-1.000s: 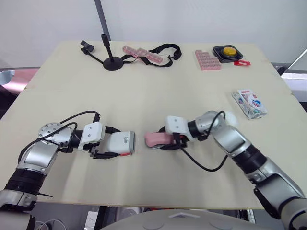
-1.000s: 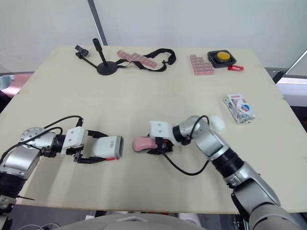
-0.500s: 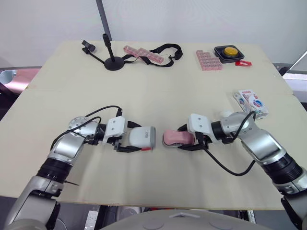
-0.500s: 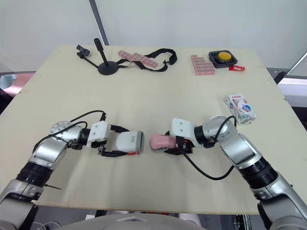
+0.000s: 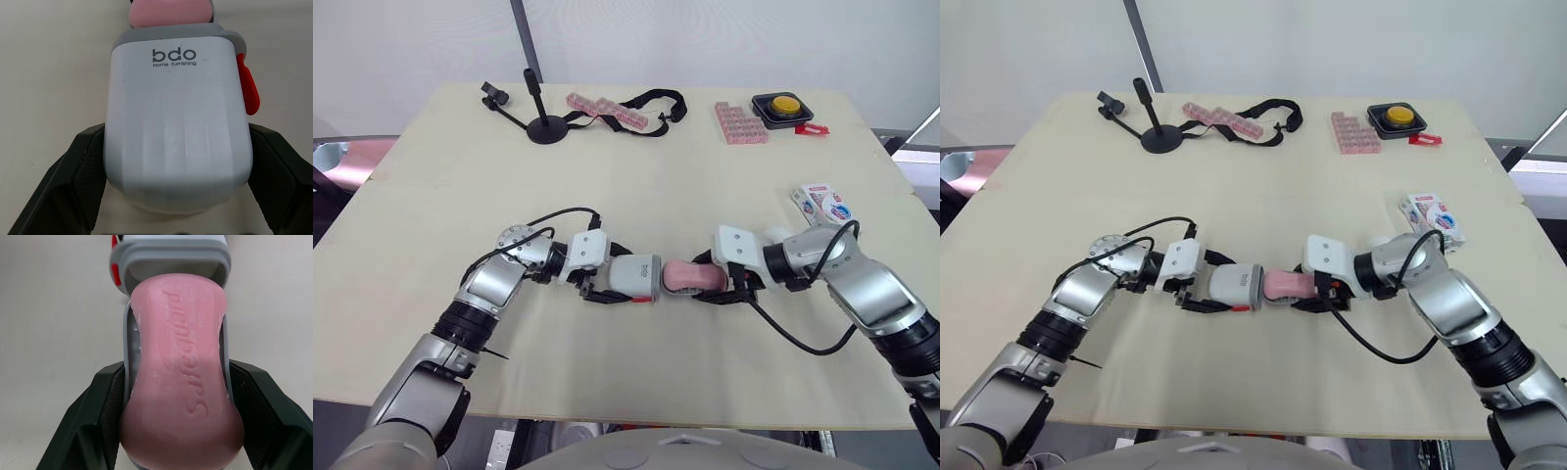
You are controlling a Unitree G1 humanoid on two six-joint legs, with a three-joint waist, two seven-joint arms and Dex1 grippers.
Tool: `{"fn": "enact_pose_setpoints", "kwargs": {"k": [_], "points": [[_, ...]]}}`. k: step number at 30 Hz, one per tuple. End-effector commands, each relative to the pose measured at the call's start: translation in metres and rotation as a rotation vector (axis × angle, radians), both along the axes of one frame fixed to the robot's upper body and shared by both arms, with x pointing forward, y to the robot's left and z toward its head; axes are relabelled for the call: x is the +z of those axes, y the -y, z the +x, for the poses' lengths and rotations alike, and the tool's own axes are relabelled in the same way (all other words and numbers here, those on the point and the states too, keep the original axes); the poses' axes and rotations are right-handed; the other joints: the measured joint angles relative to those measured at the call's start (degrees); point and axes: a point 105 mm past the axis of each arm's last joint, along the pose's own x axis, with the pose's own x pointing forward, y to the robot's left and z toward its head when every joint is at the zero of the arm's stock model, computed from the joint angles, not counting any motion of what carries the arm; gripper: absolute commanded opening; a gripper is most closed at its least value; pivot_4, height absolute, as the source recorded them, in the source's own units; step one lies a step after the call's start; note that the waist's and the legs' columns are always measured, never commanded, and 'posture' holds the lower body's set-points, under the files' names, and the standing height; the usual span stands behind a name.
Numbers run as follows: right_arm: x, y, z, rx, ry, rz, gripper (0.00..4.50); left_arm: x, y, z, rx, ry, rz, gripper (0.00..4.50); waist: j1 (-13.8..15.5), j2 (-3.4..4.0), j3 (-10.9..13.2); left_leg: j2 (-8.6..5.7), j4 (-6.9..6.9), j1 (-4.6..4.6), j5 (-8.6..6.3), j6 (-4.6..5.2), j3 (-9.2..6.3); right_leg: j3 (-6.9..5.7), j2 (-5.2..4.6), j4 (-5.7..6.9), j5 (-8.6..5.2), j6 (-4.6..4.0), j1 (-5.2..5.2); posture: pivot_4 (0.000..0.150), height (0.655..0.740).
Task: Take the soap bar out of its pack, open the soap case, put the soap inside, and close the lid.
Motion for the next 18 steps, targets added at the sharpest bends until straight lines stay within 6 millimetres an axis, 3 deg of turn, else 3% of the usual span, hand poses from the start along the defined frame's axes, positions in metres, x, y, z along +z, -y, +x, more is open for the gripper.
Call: {"fn": "enact_pose_setpoints", "kwargs": {"k": [1,18], "points": [[0.011,-0.004,-0.004,0.018,0.02,0.02,2.56,0.007,0.006,0.003,-0.001,0.024,-0.014,3.47,0.0,0.0,0.0,0.0,0.0,0.0,0.0,0.0,0.0,0.0,0.0,0.0,0.0,0.0,0.0,0.15,0.74],[0.011,-0.033,0.002,0.023,-0.004,-0.058,2.56,0.009,0.025,0.0,0.002,0.011,-0.063,3.47,0.2,0.0,0.0,0.01,0.06,0.0,0.0,0.0,0.0,0.01,0.02,0.04,0.0,0.0,0.0,0.15,0.74]]}}
